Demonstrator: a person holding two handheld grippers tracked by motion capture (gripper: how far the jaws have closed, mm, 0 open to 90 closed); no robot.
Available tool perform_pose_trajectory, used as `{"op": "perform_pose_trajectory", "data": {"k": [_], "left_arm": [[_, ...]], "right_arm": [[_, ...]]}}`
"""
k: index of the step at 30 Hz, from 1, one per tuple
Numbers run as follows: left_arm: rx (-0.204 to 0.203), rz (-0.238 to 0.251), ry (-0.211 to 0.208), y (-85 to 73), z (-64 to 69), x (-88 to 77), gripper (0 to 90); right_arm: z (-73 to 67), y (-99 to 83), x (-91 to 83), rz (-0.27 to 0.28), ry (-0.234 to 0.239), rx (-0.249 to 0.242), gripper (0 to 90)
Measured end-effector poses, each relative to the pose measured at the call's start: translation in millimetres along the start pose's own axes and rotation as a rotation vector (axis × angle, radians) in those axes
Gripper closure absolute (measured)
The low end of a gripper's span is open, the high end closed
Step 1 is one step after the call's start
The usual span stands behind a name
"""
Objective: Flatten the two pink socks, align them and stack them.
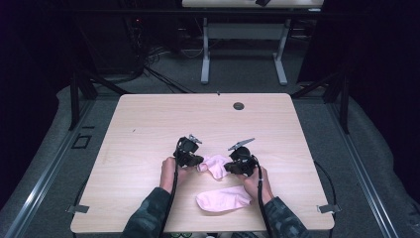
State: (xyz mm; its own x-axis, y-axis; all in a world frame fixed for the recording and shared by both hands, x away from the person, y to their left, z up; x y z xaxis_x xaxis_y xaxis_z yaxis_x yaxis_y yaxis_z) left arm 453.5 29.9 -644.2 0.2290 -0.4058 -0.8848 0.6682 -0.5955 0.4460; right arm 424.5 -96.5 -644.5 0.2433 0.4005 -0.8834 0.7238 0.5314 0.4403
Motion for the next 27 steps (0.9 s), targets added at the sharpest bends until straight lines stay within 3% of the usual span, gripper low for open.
{"op": "perform_pose_trajectory", "data": {"k": [4,11,15,19,22,23,27], "left_arm": [[-0.02,0.033,-0.008,-4.4,2.4,-7.8,89.0],[-0.052,0.081,-0.005,-17.3,9.3,-23.9,88.9],[-0.077,0.109,0.0,-24.8,11.0,-28.3,88.7],[-0.084,0.105,-0.009,-35.2,18.1,-27.2,87.7],[-0.083,0.086,-0.025,-43.5,23.1,-25.8,80.6],[-0.09,0.085,-0.031,-45.9,23.9,-26.8,73.0],[-0.092,0.108,-0.012,-48.9,23.1,-36.9,56.2]], "right_arm": [[2.7,-5.4,-9.2,0.016,0.0,0.0,84.6],[20.2,-19.6,-27.6,0.01,-0.029,-0.004,84.4],[27.9,-24.4,-32.0,0.006,-0.038,-0.008,84.1],[32.3,-27.1,-29.4,-0.017,-0.067,-0.034,82.7],[33.9,-27.2,-24.9,-0.032,-0.096,-0.052,77.6],[34.8,-26.4,-25.6,-0.025,-0.099,-0.046,71.6],[39.8,-24.9,-37.3,0.029,-0.109,-0.021,63.4]]}}
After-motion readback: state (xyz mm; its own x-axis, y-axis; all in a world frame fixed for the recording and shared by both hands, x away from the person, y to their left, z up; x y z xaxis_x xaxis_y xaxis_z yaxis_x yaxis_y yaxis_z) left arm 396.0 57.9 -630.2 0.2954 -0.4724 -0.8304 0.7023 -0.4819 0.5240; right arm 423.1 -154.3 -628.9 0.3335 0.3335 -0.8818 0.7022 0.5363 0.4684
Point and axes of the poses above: each handheld gripper's, and its own axes: x roughly forward along the jaws, y roughly out of its top, z roughly to its right, the point moved 10 cm from there along x, roughly forward along the jaws, and after that the axes turned 9 degrees about -z, right-handed, at the moved point
